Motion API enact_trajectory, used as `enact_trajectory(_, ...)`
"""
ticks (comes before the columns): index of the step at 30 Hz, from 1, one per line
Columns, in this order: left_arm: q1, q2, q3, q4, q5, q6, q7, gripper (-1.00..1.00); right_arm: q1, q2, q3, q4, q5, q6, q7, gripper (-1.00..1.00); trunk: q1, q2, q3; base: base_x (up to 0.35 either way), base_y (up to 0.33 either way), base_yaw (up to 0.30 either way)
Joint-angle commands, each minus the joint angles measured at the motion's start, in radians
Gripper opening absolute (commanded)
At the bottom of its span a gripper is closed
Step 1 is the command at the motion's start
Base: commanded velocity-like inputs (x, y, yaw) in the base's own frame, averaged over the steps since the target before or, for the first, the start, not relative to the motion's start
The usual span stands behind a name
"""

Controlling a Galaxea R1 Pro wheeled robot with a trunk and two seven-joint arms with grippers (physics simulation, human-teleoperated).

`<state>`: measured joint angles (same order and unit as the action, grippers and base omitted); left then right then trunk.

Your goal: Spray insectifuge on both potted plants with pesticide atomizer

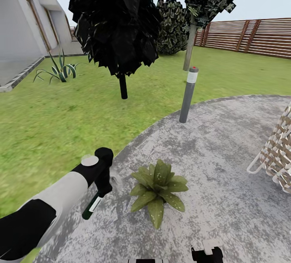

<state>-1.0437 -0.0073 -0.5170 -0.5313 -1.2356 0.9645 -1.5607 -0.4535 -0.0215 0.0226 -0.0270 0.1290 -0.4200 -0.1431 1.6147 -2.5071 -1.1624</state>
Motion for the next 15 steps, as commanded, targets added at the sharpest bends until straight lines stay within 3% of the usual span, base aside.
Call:
enact_trajectory(1, 0.011, -0.002, -0.001, -0.003, -0.009, 0.013, -0.010, -1.00, -0.001, 0.000, 0.002, 0.001, 0.011, -0.001, -0.009, 1.00, 0.000, 0.000, -0.001, 0.000, 0.000, -0.013)
enact_trajectory(4, 0.042, -0.014, 0.001, -0.007, -0.001, 0.015, -0.010, -1.00, -0.001, 0.000, 0.002, 0.001, 0.011, -0.001, -0.009, 1.00, 0.000, 0.000, -0.001, 0.000, 0.000, -0.004)
enact_trajectory(9, 0.056, -0.053, 0.004, -0.007, 0.002, 0.018, -0.010, -1.00, -0.001, 0.000, 0.002, 0.001, 0.011, -0.001, -0.009, 1.00, 0.000, 0.000, -0.001, 0.000, 0.000, 0.000)
enact_trajectory(15, 0.057, -0.053, 0.004, -0.007, 0.002, 0.019, -0.010, -1.00, -0.001, 0.000, 0.002, 0.001, 0.011, -0.001, -0.009, 1.00, 0.000, 0.000, -0.001, 0.000, 0.000, -0.184)
